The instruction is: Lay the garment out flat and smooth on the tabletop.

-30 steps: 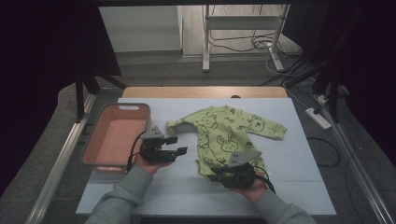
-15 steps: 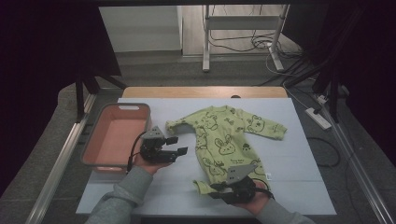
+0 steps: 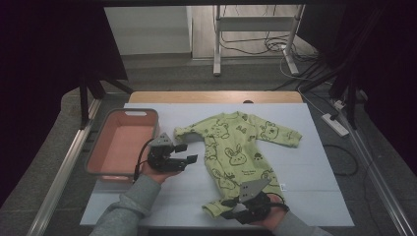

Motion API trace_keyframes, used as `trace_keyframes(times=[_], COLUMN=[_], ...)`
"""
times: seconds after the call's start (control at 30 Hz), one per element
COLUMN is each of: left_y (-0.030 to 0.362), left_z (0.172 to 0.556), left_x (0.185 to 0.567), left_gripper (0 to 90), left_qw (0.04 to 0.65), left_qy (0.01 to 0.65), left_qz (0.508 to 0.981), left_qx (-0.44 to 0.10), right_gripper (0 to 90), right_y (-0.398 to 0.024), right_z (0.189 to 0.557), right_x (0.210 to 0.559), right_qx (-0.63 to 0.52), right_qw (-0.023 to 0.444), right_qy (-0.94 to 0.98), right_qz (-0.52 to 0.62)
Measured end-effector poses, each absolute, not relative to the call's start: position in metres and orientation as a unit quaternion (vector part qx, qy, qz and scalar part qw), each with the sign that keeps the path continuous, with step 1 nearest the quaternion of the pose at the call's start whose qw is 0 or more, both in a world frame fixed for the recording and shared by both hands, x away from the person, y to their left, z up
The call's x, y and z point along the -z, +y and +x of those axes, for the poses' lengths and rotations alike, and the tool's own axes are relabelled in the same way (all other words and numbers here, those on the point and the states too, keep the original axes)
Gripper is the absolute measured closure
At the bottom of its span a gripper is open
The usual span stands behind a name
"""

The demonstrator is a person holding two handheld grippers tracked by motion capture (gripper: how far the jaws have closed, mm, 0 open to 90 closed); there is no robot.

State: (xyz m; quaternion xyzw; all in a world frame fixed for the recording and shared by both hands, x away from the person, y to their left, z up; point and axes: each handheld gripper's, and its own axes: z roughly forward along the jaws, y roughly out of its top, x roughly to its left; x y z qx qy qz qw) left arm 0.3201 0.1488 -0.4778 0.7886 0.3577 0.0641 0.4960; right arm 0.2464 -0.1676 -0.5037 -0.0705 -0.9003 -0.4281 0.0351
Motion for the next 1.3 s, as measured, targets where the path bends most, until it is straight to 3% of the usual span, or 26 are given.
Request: trace_keyframes(times=[0.3,0.37,0.6,0.87,0.9,1.07,1.3], left_y=[0.148,0.148,0.147,0.147,0.148,0.149,0.148], left_z=[0.32,0.32,0.32,0.32,0.32,0.32,0.319], left_x=[0.478,0.478,0.478,0.478,0.478,0.478,0.478], left_gripper=[34.0,33.9,33.9,34.0,33.9,33.9,33.9], left_qw=[0.495,0.495,0.494,0.493,0.492,0.493,0.494], left_qy=[0.357,0.357,0.356,0.356,0.355,0.357,0.357], left_qz=[0.789,0.79,0.791,0.791,0.792,0.791,0.79], left_qx=[-0.064,-0.064,-0.065,-0.065,-0.065,-0.065,-0.066], right_gripper=[51.8,50.8,50.0,50.4,52.3,82.7,85.4], right_y=[-0.182,-0.182,-0.166,-0.131,-0.128,-0.13,-0.145], right_z=[0.253,0.257,0.281,0.311,0.313,0.318,0.315], right_x=[0.482,0.48,0.491,0.508,0.511,0.514,0.494], right_qx=[0.492,0.49,0.448,0.387,0.377,0.354,0.44], right_qw=[0.024,0.003,-0.044,-0.06,-0.064,-0.066,-0.054], right_qy=[-0.866,-0.866,-0.876,-0.896,-0.9,-0.904,-0.868], right_qz=[-0.088,-0.106,-0.174,-0.21,-0.211,-0.229,-0.222])
